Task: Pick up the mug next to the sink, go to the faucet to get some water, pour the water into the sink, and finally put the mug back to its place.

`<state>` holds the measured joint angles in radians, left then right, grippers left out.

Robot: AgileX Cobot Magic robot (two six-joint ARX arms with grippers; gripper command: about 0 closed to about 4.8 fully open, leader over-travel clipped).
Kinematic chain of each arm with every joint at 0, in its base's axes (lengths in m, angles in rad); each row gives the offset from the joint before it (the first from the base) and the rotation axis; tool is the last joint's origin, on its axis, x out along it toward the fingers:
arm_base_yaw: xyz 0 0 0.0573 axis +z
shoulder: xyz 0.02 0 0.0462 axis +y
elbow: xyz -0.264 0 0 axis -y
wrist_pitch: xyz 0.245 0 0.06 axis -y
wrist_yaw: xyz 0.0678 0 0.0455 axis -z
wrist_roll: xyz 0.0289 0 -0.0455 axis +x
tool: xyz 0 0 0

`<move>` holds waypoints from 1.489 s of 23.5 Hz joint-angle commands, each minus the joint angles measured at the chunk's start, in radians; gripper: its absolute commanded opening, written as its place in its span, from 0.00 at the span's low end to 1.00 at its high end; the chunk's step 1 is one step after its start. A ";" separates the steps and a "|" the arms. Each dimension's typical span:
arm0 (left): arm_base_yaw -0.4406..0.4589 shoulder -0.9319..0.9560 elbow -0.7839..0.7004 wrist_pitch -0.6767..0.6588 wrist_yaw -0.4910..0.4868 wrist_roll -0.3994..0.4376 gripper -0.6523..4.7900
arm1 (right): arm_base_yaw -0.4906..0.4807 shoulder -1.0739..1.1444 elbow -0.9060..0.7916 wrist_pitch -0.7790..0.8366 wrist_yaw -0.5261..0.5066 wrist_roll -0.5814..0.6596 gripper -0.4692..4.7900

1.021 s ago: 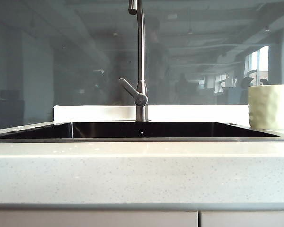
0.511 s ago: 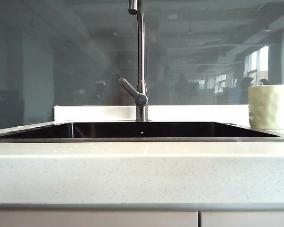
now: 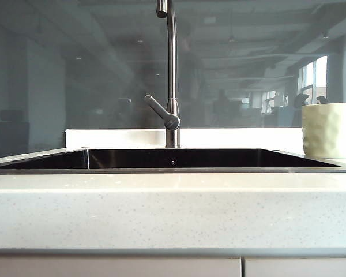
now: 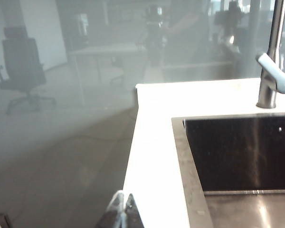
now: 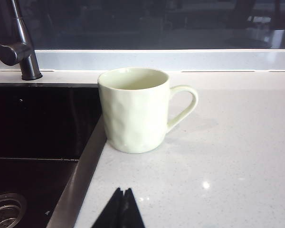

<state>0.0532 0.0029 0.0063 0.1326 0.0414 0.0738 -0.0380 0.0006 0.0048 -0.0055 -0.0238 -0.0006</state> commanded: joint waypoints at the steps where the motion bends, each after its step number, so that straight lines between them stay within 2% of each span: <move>1: 0.000 0.001 0.004 0.043 -0.003 -0.004 0.11 | 0.000 -0.002 -0.003 0.024 -0.001 -0.003 0.08; 6: 0.000 0.001 0.004 0.048 -0.002 -0.049 0.11 | 0.000 -0.002 -0.003 0.024 -0.001 -0.003 0.08; 35: 0.004 0.001 0.004 0.017 0.000 -0.067 0.11 | 0.000 -0.002 -0.003 0.024 -0.001 -0.003 0.08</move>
<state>0.0574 0.0032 0.0067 0.1387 0.0414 0.0071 -0.0380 0.0006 0.0048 -0.0055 -0.0238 -0.0006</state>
